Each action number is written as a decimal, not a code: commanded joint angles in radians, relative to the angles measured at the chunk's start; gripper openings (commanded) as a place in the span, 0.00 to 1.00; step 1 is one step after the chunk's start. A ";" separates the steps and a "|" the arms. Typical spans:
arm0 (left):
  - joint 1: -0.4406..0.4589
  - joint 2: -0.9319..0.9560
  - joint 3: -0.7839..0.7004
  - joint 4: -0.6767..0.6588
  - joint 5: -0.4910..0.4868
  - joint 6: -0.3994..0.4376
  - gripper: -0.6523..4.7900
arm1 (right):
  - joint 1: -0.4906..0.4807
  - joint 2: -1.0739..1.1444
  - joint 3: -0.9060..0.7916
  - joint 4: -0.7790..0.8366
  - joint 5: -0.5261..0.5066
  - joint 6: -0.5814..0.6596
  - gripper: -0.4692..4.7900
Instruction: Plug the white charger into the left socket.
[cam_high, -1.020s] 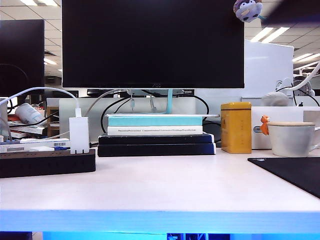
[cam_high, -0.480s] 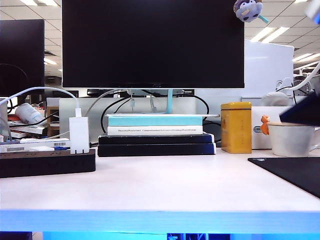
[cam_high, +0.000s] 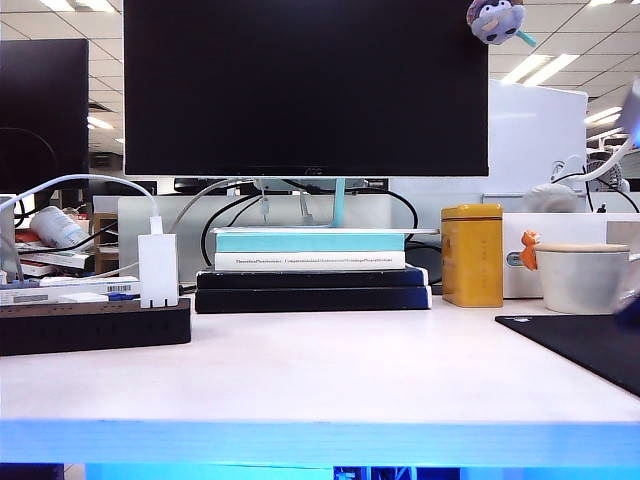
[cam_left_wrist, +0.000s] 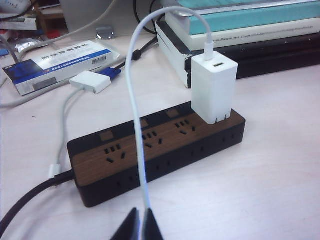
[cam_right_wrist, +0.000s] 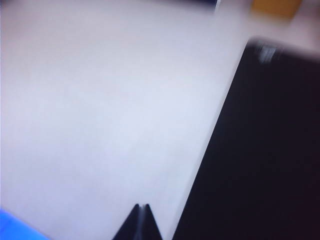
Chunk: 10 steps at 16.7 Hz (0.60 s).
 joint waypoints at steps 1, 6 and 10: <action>0.001 0.000 -0.005 -0.003 0.005 0.004 0.19 | 0.002 -0.002 0.000 0.018 0.000 0.005 0.09; 0.001 0.000 -0.005 -0.003 0.004 0.003 0.19 | 0.002 -0.002 0.000 0.017 0.000 0.005 0.09; 0.001 0.000 -0.005 -0.003 0.004 0.003 0.19 | 0.002 -0.005 -0.003 0.018 0.000 0.005 0.09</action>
